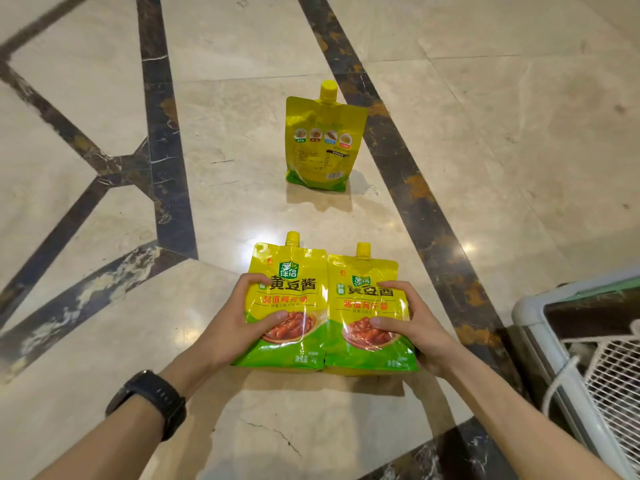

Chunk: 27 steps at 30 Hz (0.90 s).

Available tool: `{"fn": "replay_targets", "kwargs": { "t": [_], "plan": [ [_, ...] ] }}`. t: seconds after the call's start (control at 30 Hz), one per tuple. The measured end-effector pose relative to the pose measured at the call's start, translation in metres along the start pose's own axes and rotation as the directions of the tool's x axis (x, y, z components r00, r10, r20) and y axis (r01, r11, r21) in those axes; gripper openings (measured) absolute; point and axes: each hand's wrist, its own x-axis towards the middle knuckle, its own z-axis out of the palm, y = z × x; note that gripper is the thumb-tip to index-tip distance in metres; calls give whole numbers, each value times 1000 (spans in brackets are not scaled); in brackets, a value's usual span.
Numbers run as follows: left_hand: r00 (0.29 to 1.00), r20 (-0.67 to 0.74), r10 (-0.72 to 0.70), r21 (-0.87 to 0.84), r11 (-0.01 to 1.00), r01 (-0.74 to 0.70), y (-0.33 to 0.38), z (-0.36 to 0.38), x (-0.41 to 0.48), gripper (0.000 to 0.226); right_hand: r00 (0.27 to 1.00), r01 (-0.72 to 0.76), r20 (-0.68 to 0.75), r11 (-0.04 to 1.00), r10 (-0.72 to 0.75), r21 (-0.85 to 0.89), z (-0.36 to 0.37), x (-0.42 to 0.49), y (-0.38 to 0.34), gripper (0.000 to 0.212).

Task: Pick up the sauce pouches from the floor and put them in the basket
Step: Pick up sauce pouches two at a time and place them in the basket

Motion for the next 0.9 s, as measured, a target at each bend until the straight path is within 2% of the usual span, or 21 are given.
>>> {"fn": "replay_targets", "kwargs": {
  "t": [0.07,0.13,0.27,0.5,0.63,0.73,0.9],
  "plan": [
    [1000,12,10,-1,1000,-10,-1,-1,-2,74,1000,-5,-8,1000,5,2,0,1,1,77],
    [999,34,1,-6,1000,-1,0,-4,0,80,1000,-4,2,1000,4,6,-1,0,2,84],
    [996,67,-57,-18,998,58,5,-9,4,76,1000,-4,22,1000,3,22,-1,-3,2,81],
    [997,57,-46,-44,998,48,9,-7,-1,82,1000,-3,-8,1000,3,-4,7,-6,0,77],
    [998,35,-59,-117,991,63,10,1,-17,81,995,36,-87,997,-41,-69,18,-16,8,79],
    [996,-11,-93,-132,987,91,4,2,-35,81,995,32,-90,996,-39,-77,24,-30,9,76],
    [979,-52,-195,-198,963,181,8,13,-80,79,995,32,-84,976,-51,-217,30,-63,3,75]
  ]
}}
